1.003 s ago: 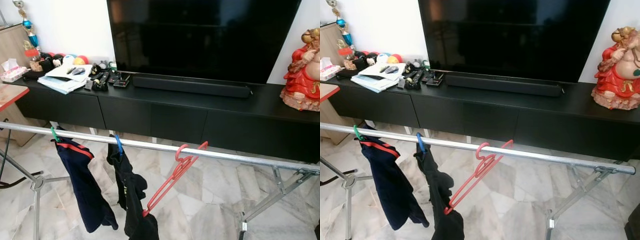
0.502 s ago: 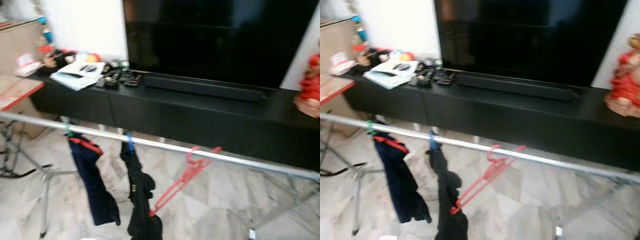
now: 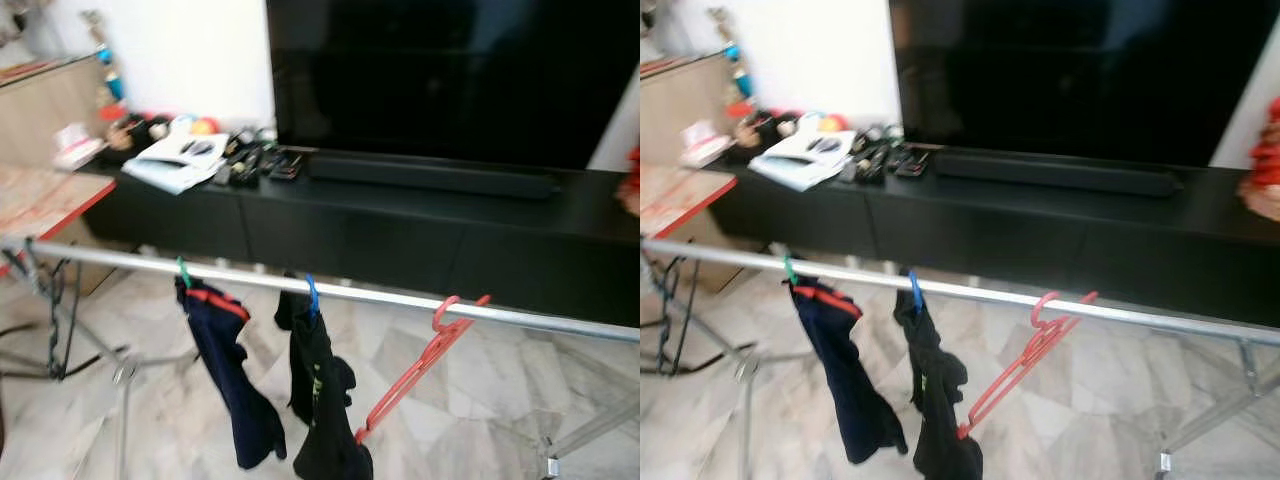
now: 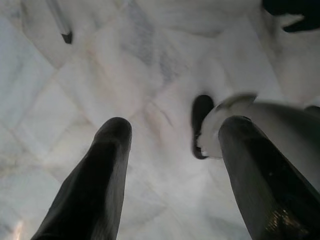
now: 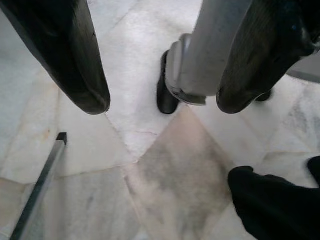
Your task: Hang hanger
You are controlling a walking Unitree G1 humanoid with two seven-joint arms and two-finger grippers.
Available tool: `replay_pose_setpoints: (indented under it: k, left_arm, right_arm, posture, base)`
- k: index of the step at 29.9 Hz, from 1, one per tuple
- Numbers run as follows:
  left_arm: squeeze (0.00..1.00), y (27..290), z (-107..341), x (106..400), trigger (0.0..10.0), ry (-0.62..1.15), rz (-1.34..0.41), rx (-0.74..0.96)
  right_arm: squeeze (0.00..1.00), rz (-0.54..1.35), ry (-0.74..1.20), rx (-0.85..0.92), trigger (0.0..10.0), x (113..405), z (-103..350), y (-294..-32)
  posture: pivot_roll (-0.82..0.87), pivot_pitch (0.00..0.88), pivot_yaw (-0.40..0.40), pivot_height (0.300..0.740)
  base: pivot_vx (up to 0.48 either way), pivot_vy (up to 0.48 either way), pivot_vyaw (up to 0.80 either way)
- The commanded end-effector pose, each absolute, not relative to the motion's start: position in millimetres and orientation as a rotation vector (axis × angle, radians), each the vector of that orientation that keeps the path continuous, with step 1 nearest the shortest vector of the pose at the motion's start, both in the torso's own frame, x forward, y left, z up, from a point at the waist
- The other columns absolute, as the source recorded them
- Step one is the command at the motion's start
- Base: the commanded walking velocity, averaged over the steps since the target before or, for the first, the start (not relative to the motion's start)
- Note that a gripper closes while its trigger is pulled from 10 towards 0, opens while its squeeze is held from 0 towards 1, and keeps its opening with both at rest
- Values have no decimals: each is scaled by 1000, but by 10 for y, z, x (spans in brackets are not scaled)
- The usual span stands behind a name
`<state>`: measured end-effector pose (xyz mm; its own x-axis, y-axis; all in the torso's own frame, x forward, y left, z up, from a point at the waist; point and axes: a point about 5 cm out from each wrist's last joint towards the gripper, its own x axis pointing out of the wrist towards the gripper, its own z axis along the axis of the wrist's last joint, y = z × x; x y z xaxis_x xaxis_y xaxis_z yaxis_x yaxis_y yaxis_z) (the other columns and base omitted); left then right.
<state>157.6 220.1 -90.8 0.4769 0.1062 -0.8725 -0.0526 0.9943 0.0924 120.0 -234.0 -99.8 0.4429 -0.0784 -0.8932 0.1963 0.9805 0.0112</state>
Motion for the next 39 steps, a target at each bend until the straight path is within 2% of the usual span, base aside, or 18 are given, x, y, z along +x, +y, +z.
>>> replay_pose_setpoints:
  k: [1,28,39]
  left_arm:
    - [0,2300,-908,1522,10000,1091,108,90]
    - [0,2313,-913,1503,10000,1094,101,98]
    - [0,2331,-912,1489,10000,1093,101,108]
  right_arm:
    - [0,-151,1095,141,10000,1222,-1013,-2241]
    - [0,-110,1104,124,10000,1188,-1025,-2217]
    - [0,-166,947,155,10000,1465,-902,-2283]
  posture:
    - [66,0,15,740]
    - [60,0,16,740]
    - [44,0,19,740]
  base:
    - [0,476,0]
    - [0,468,0]
    - [0,0,0]
